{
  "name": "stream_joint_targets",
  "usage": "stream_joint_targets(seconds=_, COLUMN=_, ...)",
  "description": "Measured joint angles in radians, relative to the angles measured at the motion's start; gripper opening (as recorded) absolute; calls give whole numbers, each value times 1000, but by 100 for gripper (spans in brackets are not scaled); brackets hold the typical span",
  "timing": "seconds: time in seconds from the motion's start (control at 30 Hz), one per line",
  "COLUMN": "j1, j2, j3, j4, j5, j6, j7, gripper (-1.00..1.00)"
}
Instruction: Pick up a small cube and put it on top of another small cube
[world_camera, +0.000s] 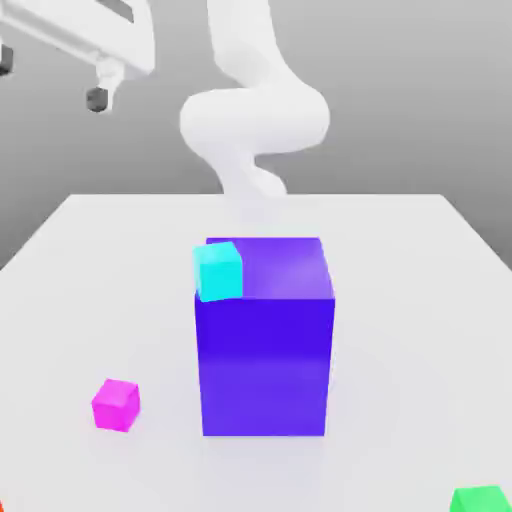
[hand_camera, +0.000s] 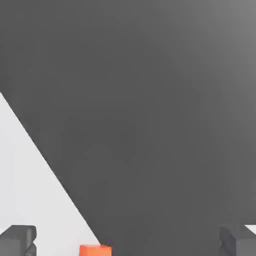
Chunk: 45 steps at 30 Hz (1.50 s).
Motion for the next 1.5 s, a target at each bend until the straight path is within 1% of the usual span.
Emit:
stream_joint_targets(seconds=0.37, j1=166, j2=123, j3=-281, j4=-76, j5=-107, j6=85, j7=-548, gripper=0)
stream_joint_targets(seconds=0.6, j1=315, j2=216, j3=-491, j4=-126, j5=-163, j6=153, j7=-902, gripper=0)
stream_joint_targets(seconds=0.77, j1=469, j2=287, j3=-683, j4=-163, j5=-198, j6=208, j7=-1157, gripper=0)
stream_joint_targets(seconds=0.9, j1=650, j2=326, j3=-893, j4=-191, j5=-252, j6=249, j7=-1341, gripper=0)
stream_joint_targets(seconds=1.0, j1=804, j2=318, j3=-1076, j4=-205, j5=-354, j6=263, j7=-1436, gripper=0)
stream_joint_targets(seconds=1.13, j1=966, j2=264, j3=-1287, j4=-210, j5=-544, j6=256, j7=-1507, gripper=0)
stream_joint_targets(seconds=1.23, j1=1101, j2=201, j3=-1452, j4=-181, j5=-686, j6=272, j7=-1439, gripper=0)
stream_joint_targets(seconds=1.37, j1=1251, j2=95, j3=-1639, j4=-127, j5=-886, j6=287, j7=-1299, gripper=0)
stream_joint_targets(seconds=1.4, j1=1273, j2=76, j3=-1667, j4=-118, j5=-921, j6=288, j7=-1274, gripper=-100)
stream_joint_targets(seconds=1.5, j1=1273, j2=76, j3=-1666, j4=-118, j5=-921, j6=287, j7=-1274, gripper=-100)
